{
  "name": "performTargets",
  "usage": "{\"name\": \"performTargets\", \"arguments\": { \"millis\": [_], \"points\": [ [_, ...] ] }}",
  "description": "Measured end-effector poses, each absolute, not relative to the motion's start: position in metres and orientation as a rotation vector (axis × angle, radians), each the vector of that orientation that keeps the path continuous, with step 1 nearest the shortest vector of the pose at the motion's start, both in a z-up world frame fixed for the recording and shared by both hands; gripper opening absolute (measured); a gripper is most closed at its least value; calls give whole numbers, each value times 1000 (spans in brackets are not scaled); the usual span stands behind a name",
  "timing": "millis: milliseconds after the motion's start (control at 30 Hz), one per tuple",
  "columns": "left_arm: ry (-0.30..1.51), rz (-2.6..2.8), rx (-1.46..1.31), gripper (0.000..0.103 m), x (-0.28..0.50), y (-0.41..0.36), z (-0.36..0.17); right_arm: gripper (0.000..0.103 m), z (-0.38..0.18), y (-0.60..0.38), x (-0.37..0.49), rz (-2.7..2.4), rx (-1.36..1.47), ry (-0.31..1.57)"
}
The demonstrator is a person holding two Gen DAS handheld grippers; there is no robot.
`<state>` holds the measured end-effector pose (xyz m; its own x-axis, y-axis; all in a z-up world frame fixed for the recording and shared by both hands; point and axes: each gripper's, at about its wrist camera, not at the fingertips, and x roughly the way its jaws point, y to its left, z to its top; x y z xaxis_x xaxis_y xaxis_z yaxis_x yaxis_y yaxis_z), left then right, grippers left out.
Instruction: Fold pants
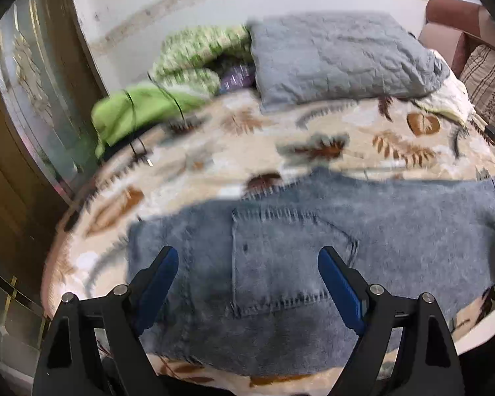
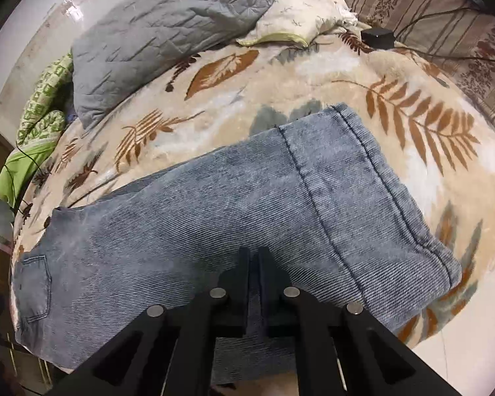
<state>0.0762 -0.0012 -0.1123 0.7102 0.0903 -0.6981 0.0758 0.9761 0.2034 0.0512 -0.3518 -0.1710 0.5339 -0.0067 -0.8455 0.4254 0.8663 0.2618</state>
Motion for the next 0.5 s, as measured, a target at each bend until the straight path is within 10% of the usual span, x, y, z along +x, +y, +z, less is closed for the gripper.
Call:
{"name": "performTargets", "arguments": {
  "millis": [500],
  "points": [
    [967, 4, 183, 88, 87, 22, -175, 7, -173, -400, 14, -222, 608, 906]
  ]
}}
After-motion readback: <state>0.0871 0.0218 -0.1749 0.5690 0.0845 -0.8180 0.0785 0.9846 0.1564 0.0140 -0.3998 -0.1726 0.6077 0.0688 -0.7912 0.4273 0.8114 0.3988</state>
